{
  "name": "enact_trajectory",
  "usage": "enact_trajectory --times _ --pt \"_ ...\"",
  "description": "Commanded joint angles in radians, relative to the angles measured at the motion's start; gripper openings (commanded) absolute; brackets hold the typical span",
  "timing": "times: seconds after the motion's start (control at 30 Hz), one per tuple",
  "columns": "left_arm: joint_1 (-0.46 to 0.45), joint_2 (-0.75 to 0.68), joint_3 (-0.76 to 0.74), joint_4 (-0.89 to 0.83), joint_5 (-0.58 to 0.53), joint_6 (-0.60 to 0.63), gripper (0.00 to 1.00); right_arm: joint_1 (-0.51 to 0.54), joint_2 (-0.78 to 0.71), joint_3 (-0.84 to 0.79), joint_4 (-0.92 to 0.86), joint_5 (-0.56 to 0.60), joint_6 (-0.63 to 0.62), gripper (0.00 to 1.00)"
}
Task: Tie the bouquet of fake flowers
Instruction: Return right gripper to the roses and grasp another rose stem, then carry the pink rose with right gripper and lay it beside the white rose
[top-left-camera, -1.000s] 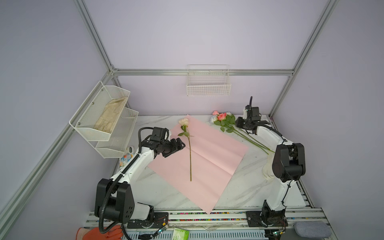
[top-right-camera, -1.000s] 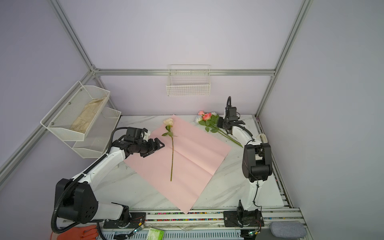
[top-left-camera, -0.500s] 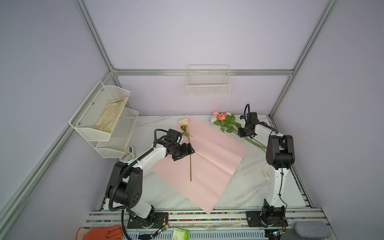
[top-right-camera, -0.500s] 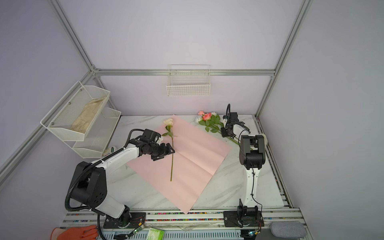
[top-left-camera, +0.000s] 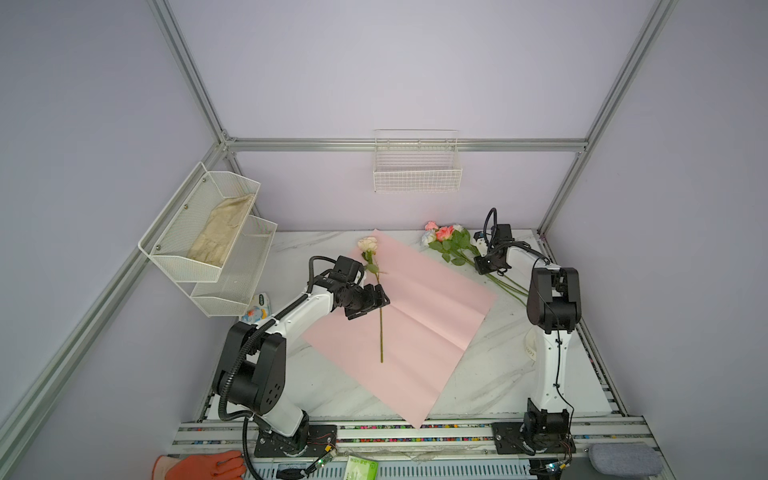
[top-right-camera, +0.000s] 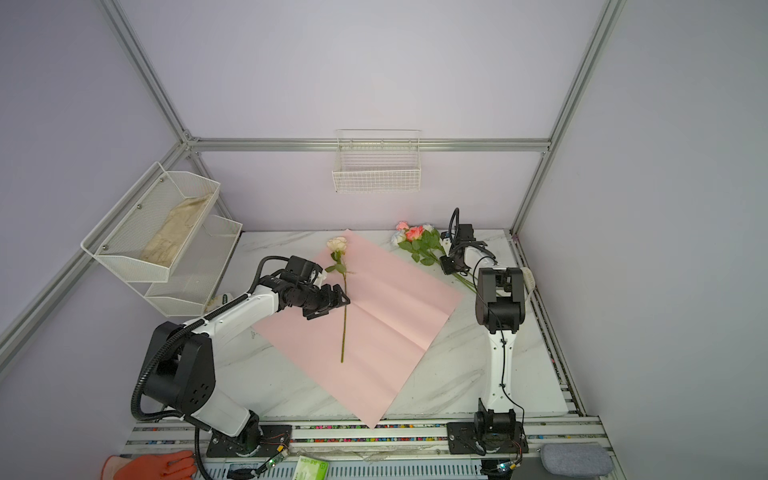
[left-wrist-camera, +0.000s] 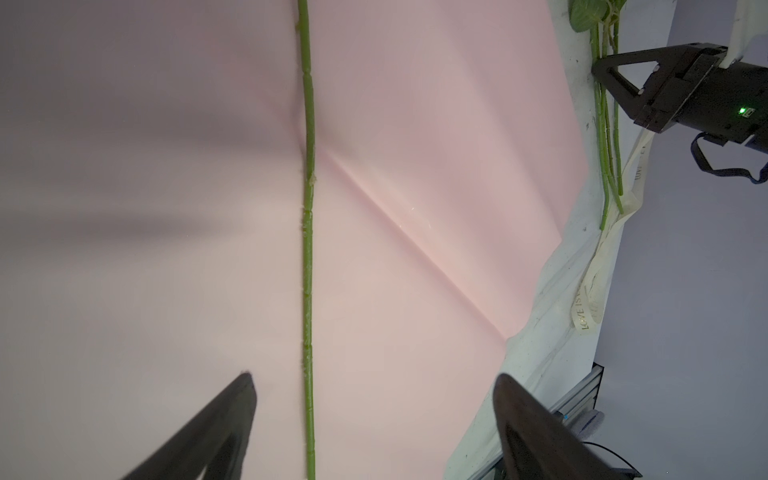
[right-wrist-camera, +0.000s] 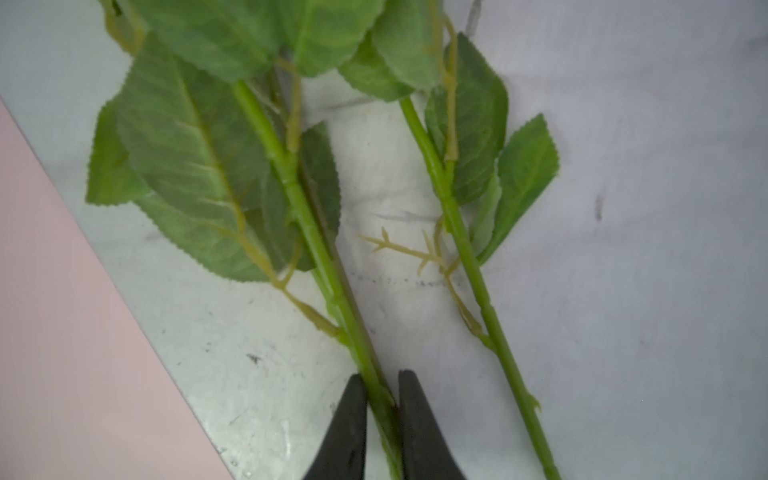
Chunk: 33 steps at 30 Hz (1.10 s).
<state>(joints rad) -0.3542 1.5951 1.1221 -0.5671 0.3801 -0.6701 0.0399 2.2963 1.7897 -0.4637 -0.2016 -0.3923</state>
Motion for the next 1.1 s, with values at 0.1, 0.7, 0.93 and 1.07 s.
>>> enact_trajectory --times 0.1,0.7,0.93,1.07 --pt "0.001 -0.025 0.084 -0.015 -0.014 0.008 0.88 0.009 -0.058 -0.004 -0.024 0.004 -0.046 0.09" --pt "0.011 -0.146 0.020 -0.044 -0.066 0.018 0.89 0.025 -0.292 -0.186 -0.063 -0.122 0.195 0.11" --pt "0.045 -0.246 -0.019 -0.074 -0.210 -0.020 0.90 0.144 -0.385 -0.275 0.133 -0.345 0.625 0.04" --pt "0.120 -0.310 -0.062 -0.088 -0.241 -0.058 0.91 0.313 -0.394 -0.368 0.401 -0.282 0.922 0.04"
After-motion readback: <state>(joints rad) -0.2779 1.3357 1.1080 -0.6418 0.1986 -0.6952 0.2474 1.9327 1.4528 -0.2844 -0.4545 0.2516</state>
